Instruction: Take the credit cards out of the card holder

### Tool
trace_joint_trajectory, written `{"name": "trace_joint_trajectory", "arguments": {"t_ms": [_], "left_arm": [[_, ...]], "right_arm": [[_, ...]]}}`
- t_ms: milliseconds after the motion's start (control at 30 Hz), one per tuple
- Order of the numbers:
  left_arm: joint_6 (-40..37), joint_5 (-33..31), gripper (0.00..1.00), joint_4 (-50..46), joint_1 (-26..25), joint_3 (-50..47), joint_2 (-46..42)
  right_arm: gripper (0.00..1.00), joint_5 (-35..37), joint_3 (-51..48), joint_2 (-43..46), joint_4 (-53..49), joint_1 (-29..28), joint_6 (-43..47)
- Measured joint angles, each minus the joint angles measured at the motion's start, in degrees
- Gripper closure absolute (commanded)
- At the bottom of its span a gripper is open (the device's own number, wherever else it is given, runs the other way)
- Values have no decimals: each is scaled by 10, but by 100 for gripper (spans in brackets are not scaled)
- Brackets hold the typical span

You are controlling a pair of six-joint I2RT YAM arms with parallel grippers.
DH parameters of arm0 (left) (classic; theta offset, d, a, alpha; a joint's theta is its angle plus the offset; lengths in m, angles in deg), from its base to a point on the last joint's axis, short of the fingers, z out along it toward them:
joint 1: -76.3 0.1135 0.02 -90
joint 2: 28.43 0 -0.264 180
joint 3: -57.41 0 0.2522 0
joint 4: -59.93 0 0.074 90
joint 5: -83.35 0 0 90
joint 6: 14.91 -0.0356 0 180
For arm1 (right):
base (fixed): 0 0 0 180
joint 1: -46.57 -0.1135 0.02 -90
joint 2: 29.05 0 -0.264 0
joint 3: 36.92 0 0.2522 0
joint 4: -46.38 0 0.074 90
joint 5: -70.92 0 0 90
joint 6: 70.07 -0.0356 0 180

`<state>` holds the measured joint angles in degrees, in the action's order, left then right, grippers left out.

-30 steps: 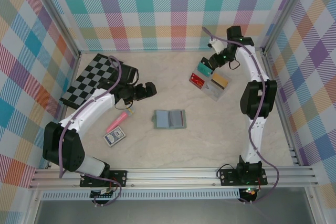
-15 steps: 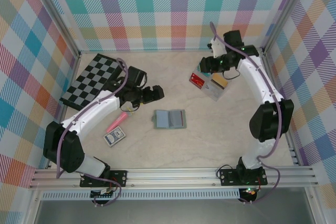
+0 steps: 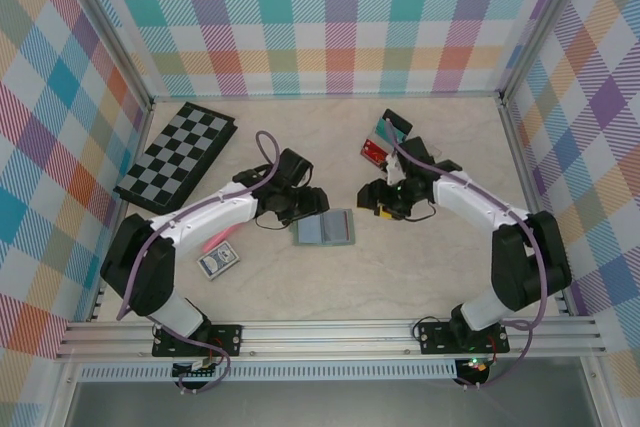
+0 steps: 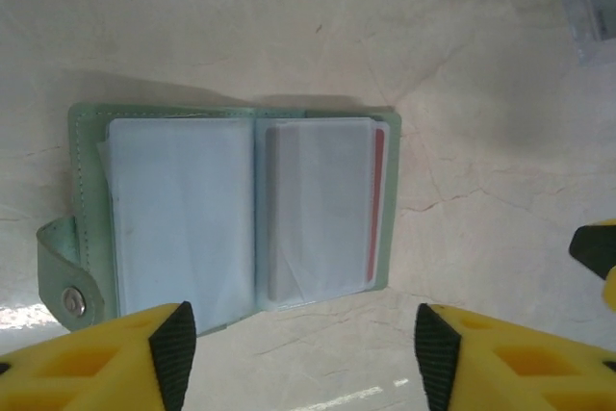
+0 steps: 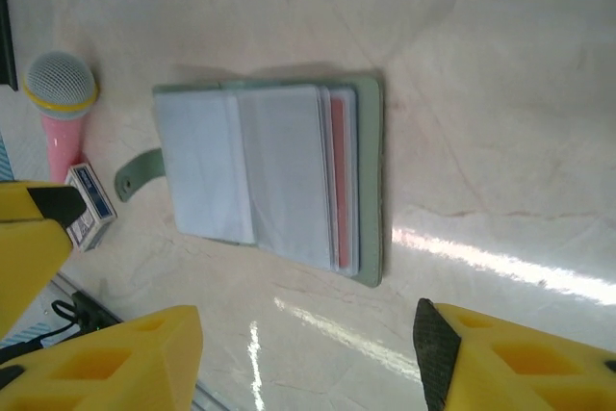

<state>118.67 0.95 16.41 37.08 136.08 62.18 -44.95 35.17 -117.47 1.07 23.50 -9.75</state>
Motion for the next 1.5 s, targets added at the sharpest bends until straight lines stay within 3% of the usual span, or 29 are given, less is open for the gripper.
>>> {"name": "trace_joint_trajectory", "arguments": {"t_ms": [300,700,1133,1500], "left_arm": [[12,-36,69,-4,0,0,49],[23,-59,67,-2,6,-11,86],[34,-60,62,1,13,-25,100],[33,-26,82,19,20,-37,107]], "right_arm": [[48,-28,-6,-66,89,-36,-53],[54,-38,14,-135,119,-55,-70],[53,-31,59,-175,99,-74,-56],[63,-31,84,-208,88,-89,-48]]}}
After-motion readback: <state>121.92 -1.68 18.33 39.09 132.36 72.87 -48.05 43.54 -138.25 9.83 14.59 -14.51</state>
